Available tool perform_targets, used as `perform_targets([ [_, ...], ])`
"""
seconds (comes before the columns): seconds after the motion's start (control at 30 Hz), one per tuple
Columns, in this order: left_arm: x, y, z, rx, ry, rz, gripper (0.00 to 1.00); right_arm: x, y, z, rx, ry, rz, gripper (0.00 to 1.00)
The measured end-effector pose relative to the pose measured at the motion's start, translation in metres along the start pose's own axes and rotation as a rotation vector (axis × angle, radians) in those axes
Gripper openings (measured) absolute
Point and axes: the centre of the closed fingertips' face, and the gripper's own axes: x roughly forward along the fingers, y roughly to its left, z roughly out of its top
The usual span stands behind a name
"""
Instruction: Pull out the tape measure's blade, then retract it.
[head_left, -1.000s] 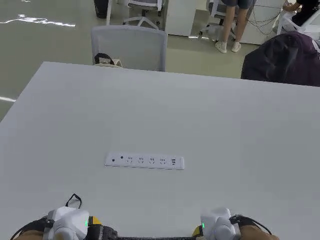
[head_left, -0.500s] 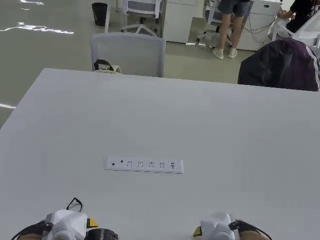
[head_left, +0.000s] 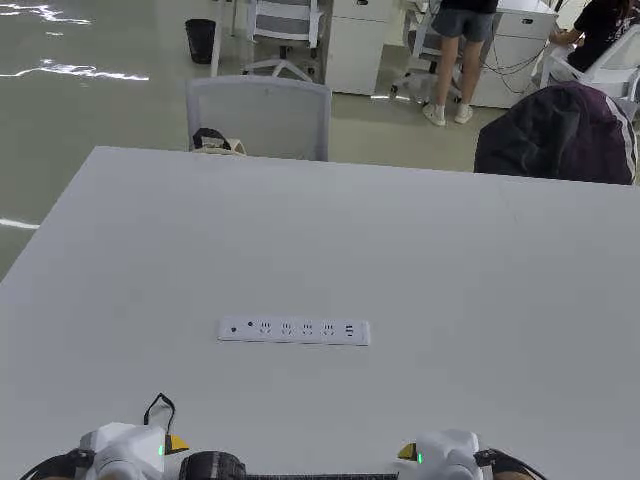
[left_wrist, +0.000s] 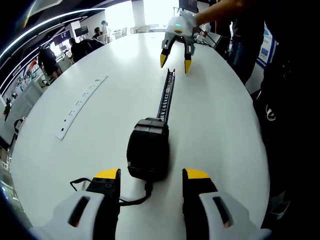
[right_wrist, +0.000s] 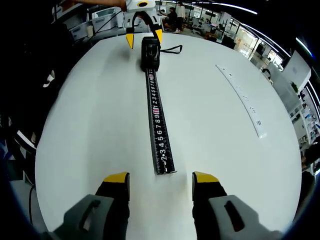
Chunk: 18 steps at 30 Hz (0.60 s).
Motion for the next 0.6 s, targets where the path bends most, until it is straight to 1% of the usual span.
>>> perform_targets([
  [0.07, -0.003, -0.004, -0.001, -0.03, -0.011, 0.009, 0.48, -0.002, 0.002, 0.001, 0.029, -0.014, -0.019, 0.52],
  [0.13, -0.006, -0.006, -0.004, -0.082, -0.007, 0.027, 0.5, -0.006, 0.002, 0.002, 0.079, -0.036, -0.048, 0.55],
  [0.17, -0.007, -0.007, -0.005, -0.093, -0.009, 0.032, 0.52, -0.008, 0.001, 0.003, 0.099, -0.048, -0.067, 0.56],
  [0.2, -0.009, -0.008, -0.005, -0.105, -0.015, 0.037, 0.53, -0.011, 0.0, 0.004, 0.117, -0.051, -0.083, 0.56],
  [0.27, -0.011, -0.011, -0.006, -0.143, -0.04, 0.05, 0.54, -0.016, 0.001, 0.003, 0.153, -0.06, -0.104, 0.59],
  [0.3, -0.013, -0.013, -0.006, -0.167, -0.051, 0.056, 0.55, -0.018, 0.001, 0.004, 0.183, -0.072, -0.119, 0.61],
  [0.33, -0.014, -0.013, -0.006, -0.178, -0.054, 0.063, 0.56, -0.019, 0.002, 0.004, 0.203, -0.082, -0.127, 0.63],
  [0.43, -0.02, -0.014, -0.004, -0.214, -0.072, 0.107, 0.61, -0.028, 0.002, 0.007, 0.257, -0.114, -0.164, 0.67],
  [0.47, -0.022, -0.014, -0.002, -0.236, -0.083, 0.121, 0.62, -0.031, 0.002, 0.007, 0.283, -0.126, -0.183, 0.68],
  [0.57, -0.028, -0.016, 0.003, -0.271, -0.112, 0.147, 0.68, -0.04, 0.006, 0.01, 0.333, -0.153, -0.213, 0.73],
  [0.6, -0.03, -0.017, 0.004, -0.277, -0.119, 0.151, 0.69, -0.041, 0.008, 0.008, 0.335, -0.154, -0.214, 0.75],
])
